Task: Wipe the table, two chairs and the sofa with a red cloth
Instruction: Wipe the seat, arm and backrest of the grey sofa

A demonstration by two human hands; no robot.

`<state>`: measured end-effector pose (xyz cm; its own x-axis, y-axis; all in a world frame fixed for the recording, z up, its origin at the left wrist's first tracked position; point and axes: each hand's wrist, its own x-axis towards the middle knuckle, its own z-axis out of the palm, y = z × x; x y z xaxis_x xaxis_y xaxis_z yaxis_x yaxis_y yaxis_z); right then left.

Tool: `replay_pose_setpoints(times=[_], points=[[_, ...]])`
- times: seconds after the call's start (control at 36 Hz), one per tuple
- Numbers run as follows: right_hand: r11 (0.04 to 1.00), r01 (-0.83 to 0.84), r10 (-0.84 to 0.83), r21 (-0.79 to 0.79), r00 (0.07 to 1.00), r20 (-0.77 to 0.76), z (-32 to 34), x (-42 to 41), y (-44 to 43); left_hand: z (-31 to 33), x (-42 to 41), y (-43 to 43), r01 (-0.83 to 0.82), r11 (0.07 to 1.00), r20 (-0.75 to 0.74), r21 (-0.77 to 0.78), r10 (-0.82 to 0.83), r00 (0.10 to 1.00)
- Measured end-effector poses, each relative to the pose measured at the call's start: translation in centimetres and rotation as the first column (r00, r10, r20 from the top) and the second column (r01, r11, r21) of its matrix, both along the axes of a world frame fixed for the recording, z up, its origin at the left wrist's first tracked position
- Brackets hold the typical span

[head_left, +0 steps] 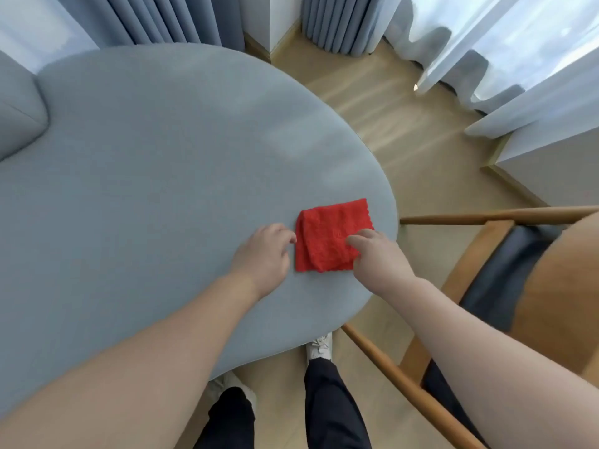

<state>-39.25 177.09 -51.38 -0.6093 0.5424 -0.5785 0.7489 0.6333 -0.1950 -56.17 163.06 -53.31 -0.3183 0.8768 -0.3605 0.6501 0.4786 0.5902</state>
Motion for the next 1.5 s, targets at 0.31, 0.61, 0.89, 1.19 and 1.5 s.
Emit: replay_pose_setpoints(times=[0.31, 0.61, 0.89, 1.19, 1.5], points=[[0.983, 0.099, -0.096, 0.156, 0.995, -0.026, -8.6, -3.7, -4.2, -7.7, -2.9, -0.5, 0.073, 0.993, -0.323, 0.090, -0.041, 0.945], [0.949, 0.023, 0.065, 0.313, 0.961, -0.268, -11.6, -2.5, -0.8, -10.6, -2.2, -0.6, 0.166, 0.976, -0.460, 0.144, -0.083, 0.884], [0.946, 0.034, 0.024, 0.323, 0.984, -0.175, -10.4, -5.4, 6.9, -10.1, -2.4, -1.9, 0.155, 0.966, -0.428, 0.207, -0.053, 0.902], [0.957, 0.196, -0.129, 0.212, 0.947, -0.295, -10.4, -4.7, 3.6, -9.1, -0.7, -5.1, 0.097, 0.968, -0.360, 0.233, -0.007, 0.933], [0.982, 0.132, -0.065, 0.132, 0.904, -0.422, -10.4, 0.9, -2.9, -7.8, 0.3, -7.9, 0.110, 0.969, -0.326, 0.221, -0.033, 0.945]])
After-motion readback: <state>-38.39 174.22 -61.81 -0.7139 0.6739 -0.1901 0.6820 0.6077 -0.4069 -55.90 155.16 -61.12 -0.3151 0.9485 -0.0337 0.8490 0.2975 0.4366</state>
